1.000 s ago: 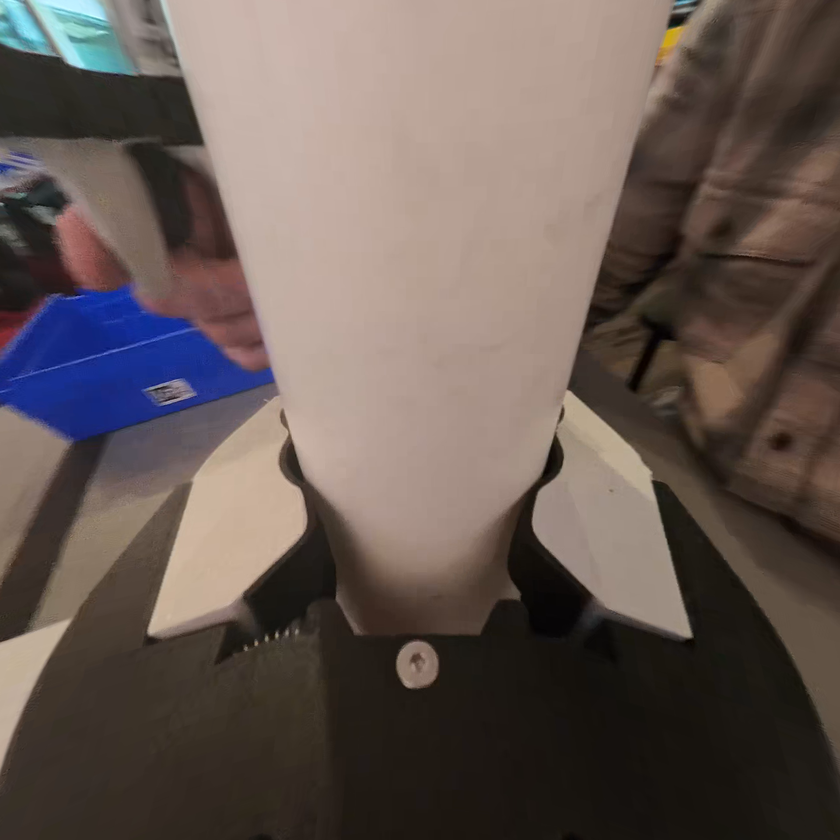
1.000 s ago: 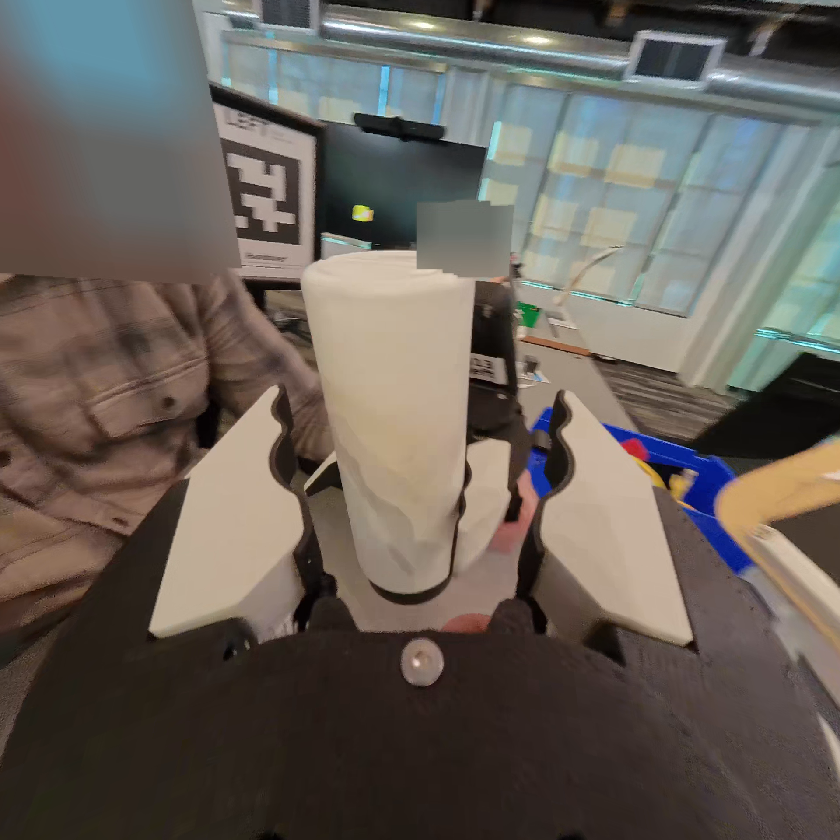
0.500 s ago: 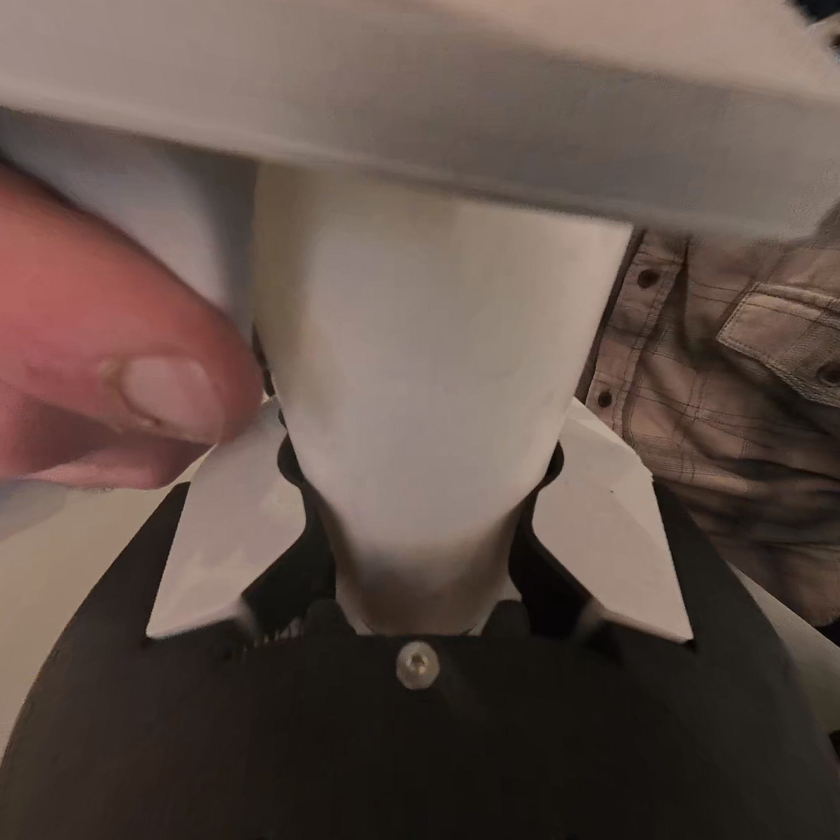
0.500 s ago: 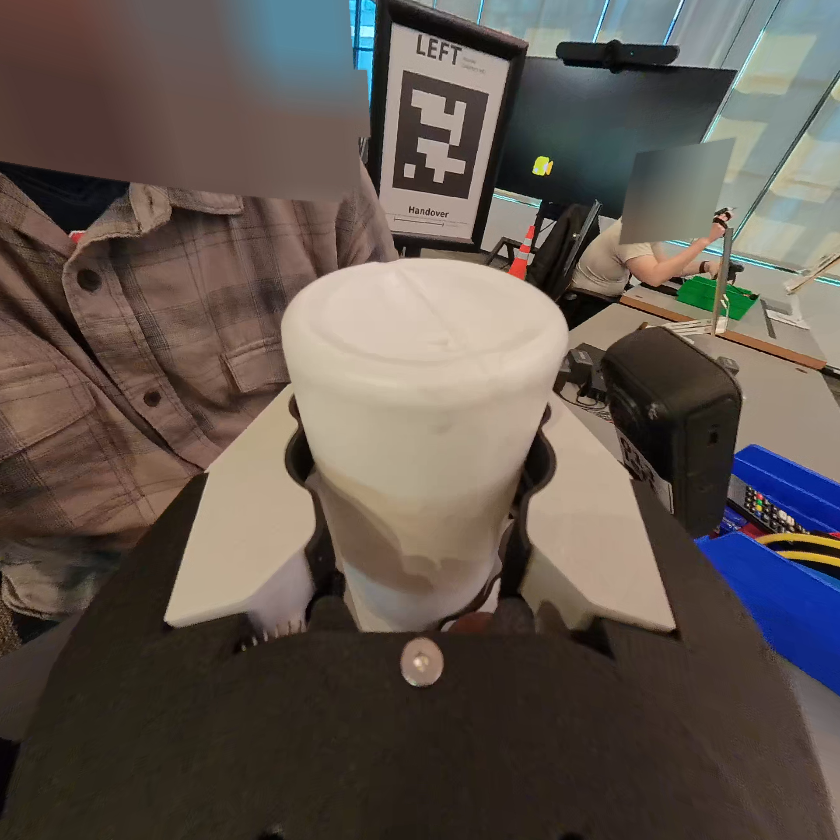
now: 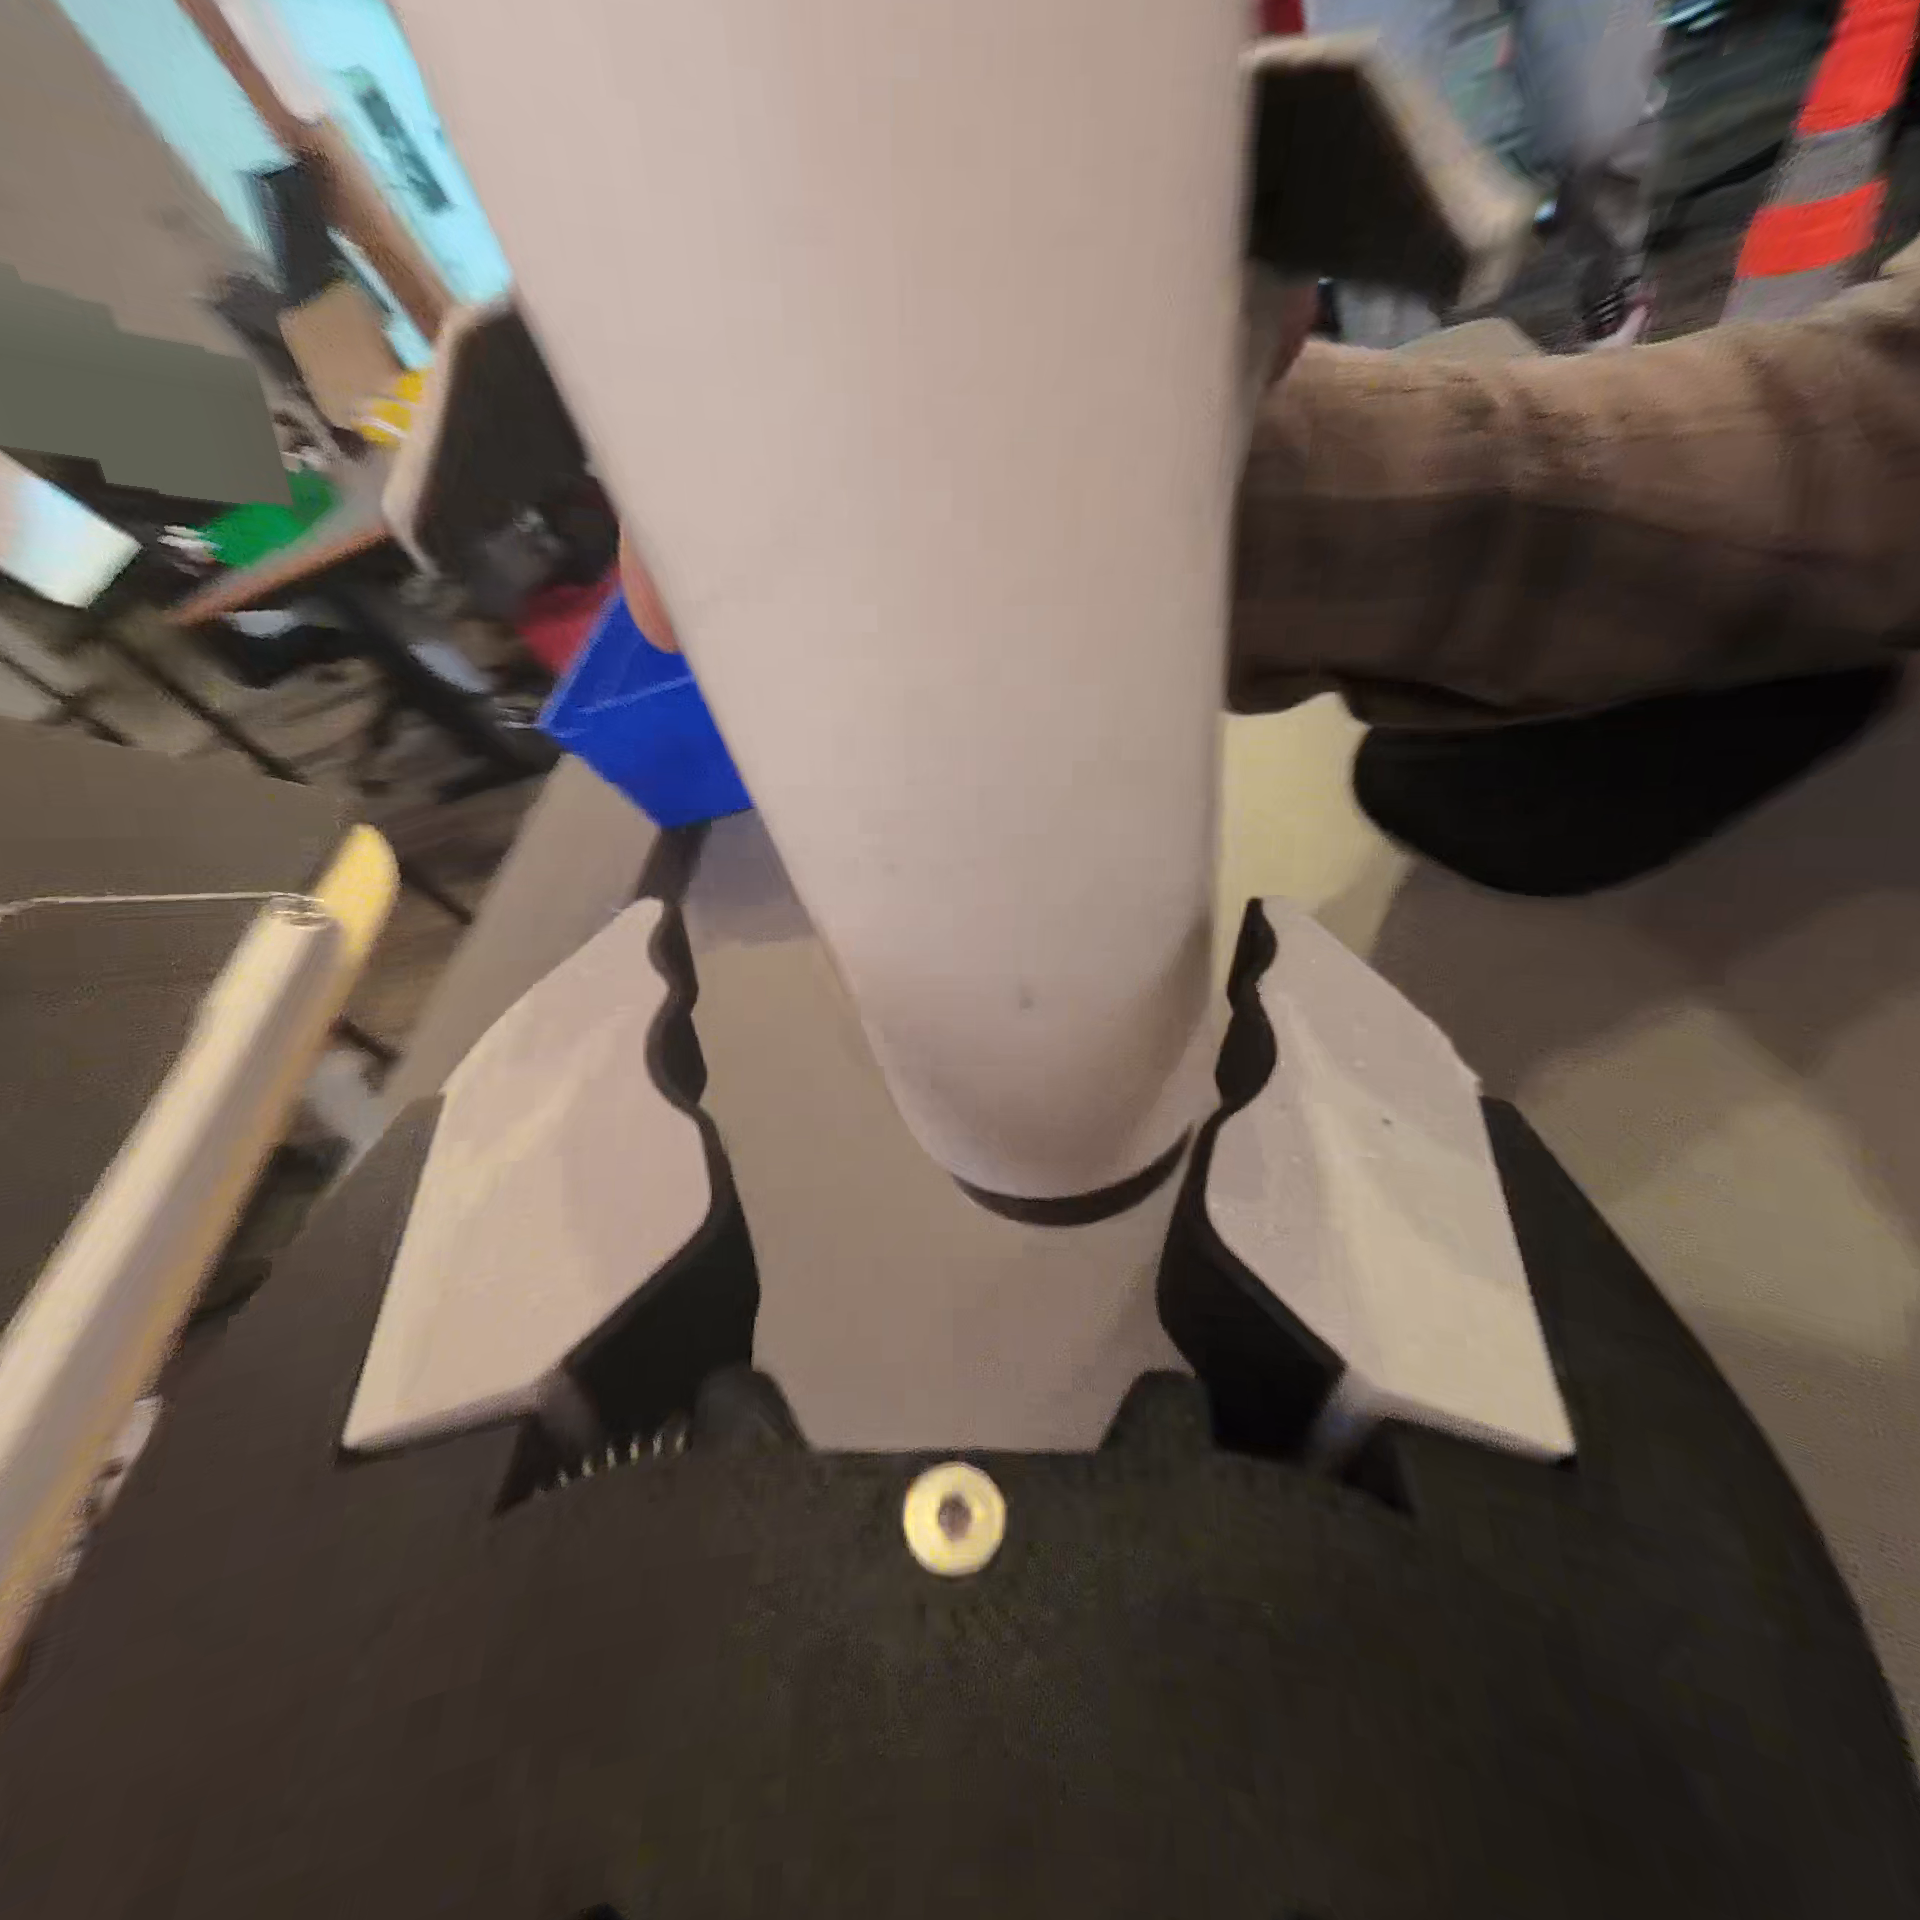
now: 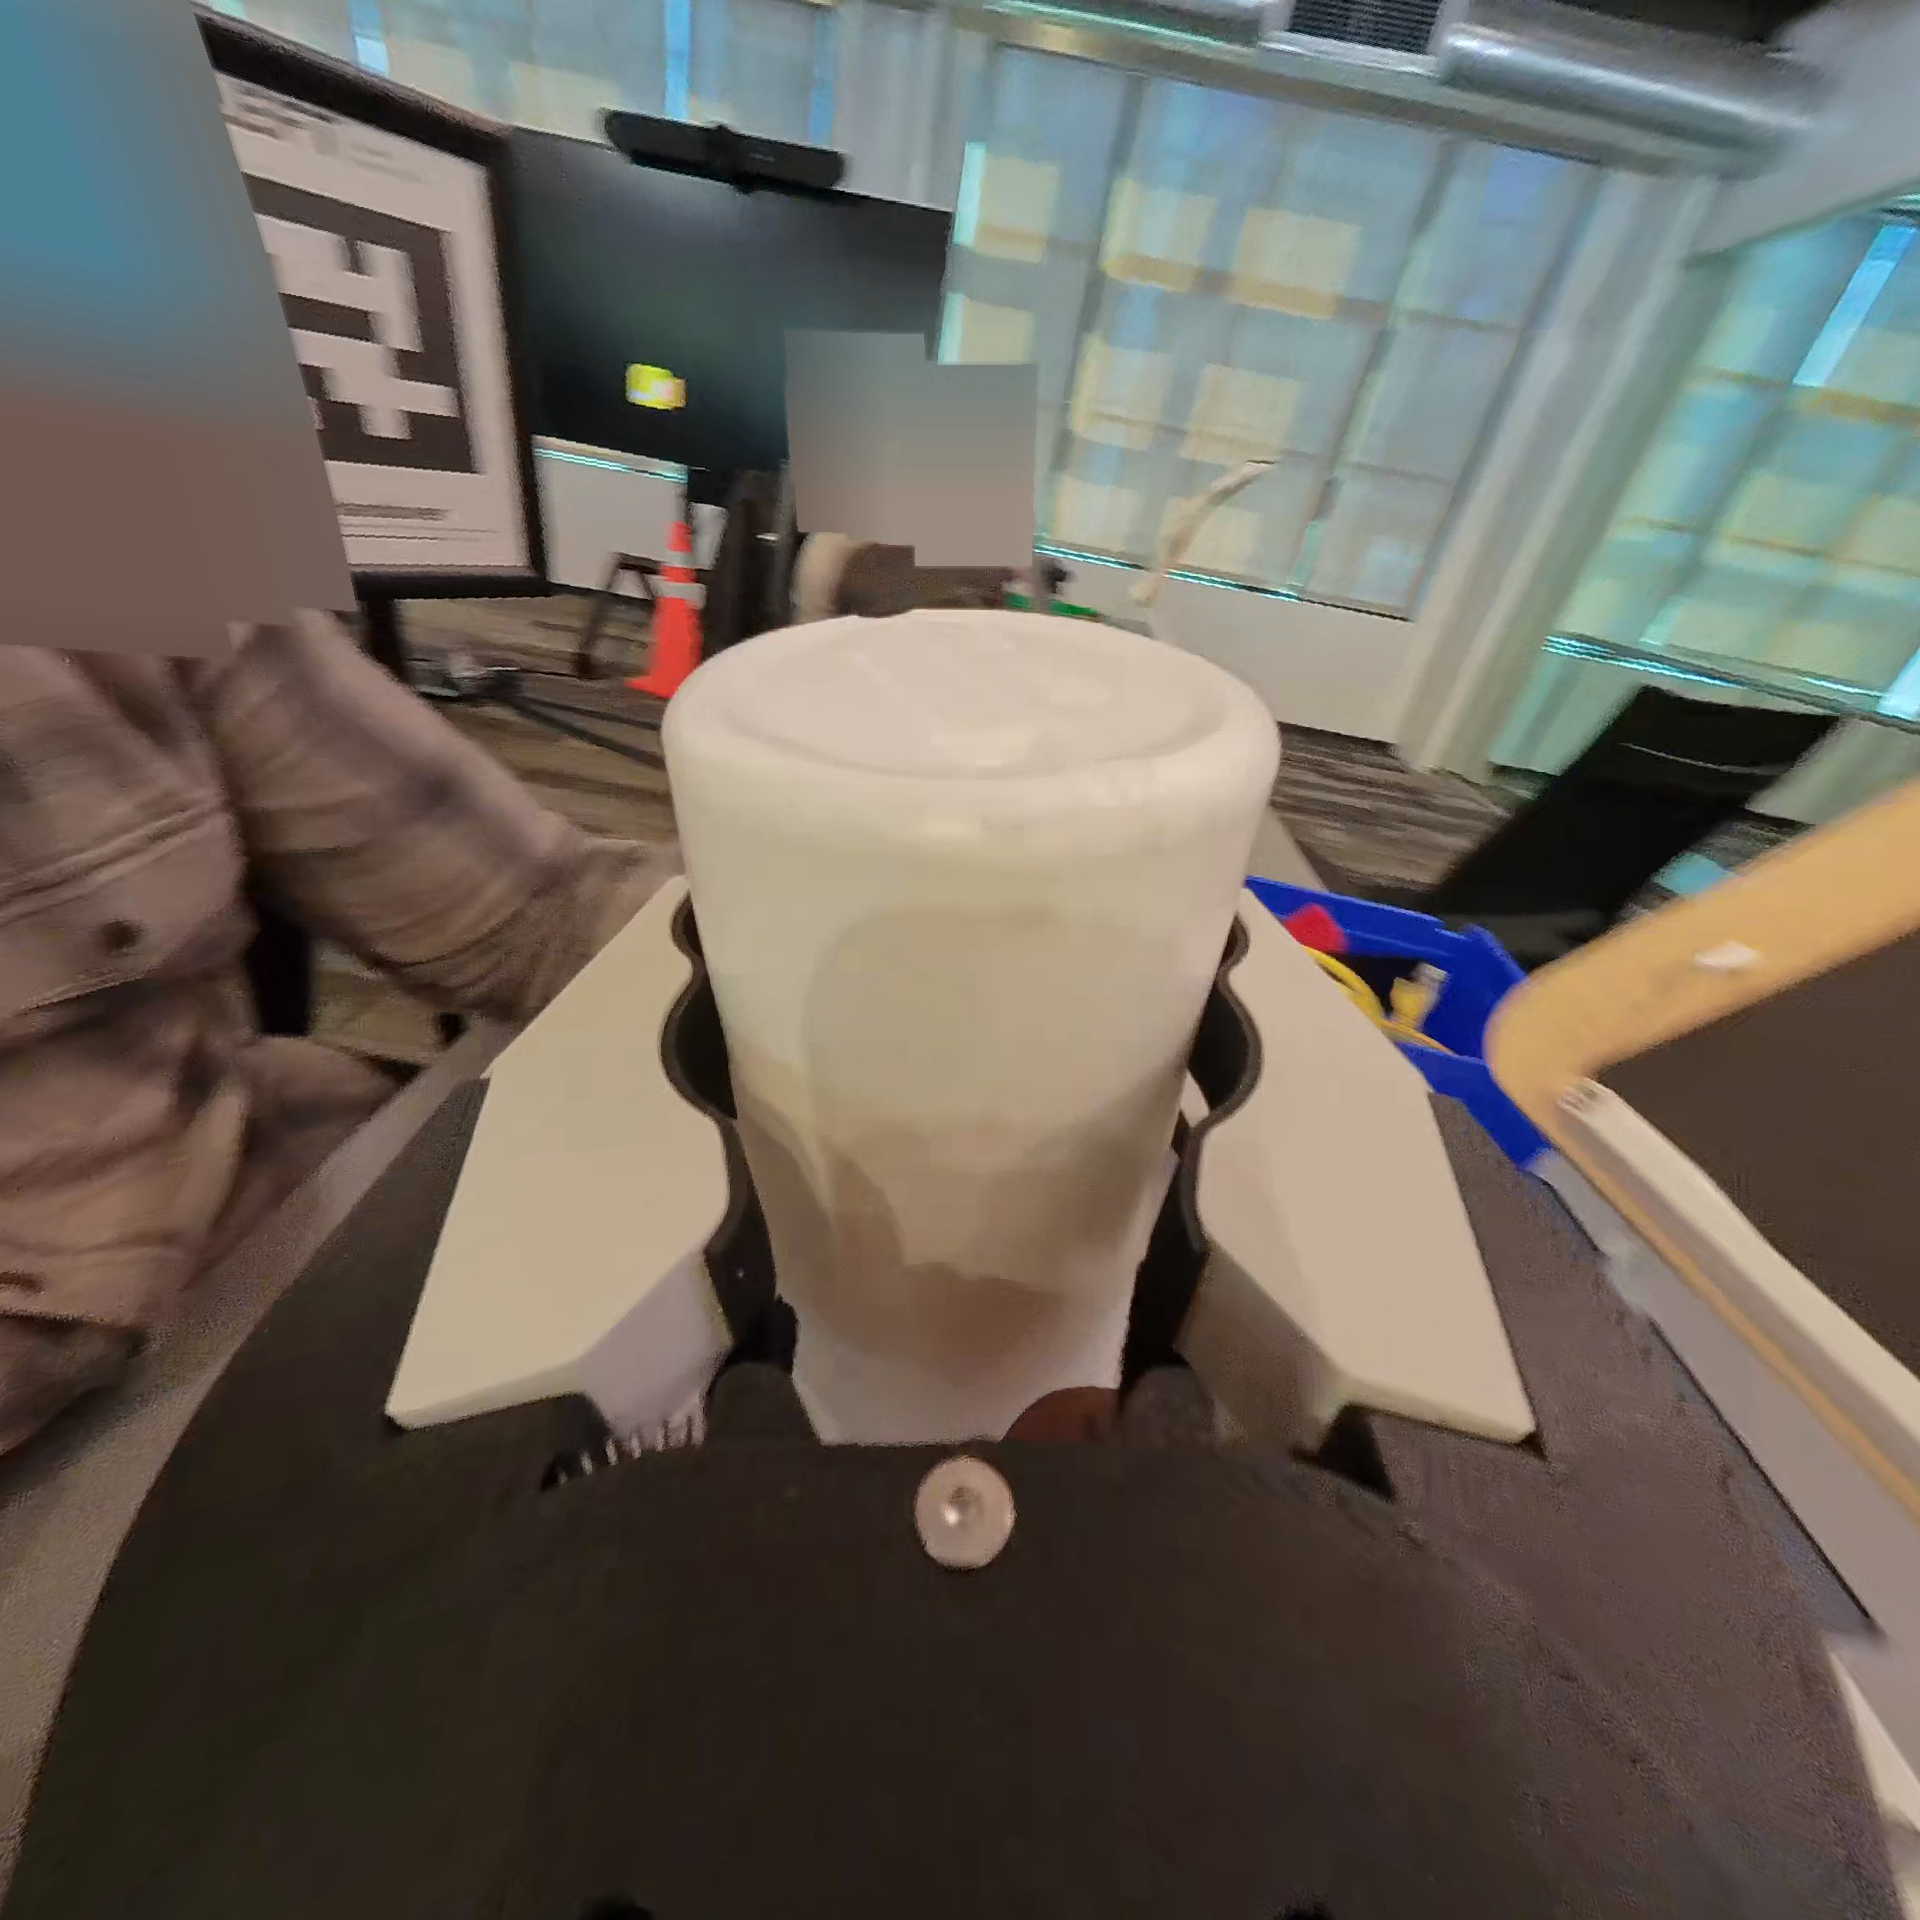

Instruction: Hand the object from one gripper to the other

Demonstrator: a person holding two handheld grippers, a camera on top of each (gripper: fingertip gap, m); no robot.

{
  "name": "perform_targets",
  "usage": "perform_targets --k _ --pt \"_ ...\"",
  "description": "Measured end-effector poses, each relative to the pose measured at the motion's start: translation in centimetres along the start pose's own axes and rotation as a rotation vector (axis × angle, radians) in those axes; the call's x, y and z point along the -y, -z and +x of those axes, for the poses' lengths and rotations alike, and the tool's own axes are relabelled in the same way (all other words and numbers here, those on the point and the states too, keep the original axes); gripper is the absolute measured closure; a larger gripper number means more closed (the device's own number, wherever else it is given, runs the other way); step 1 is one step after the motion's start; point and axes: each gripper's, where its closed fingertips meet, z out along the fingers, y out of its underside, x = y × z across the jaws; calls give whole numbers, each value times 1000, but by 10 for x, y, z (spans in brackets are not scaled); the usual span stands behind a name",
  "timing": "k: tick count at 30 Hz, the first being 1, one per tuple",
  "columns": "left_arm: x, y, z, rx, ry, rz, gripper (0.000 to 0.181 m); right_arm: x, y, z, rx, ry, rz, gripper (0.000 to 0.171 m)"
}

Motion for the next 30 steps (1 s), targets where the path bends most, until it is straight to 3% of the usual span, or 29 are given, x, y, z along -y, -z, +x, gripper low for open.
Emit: perform_targets --k 9,13,20,25,30 --pt "44 22 -33 512 -631 -163 77 -43 25 31 -75 -263 -169 80" --pt "45 17 -16 434 -621 -224 80 -61 22 16 -31 -179 -313 80" --pt "34 11 18 241 -578 -311 80 -106 18 -24 77 21 -716 80" --pt "6 1 44 94 -644 -426 86 -119 7 -55 243 3 -755 80" --pt "-4 -9 71 -37 -657 -439 87 -128 5 -78 370 -15 -778 81"
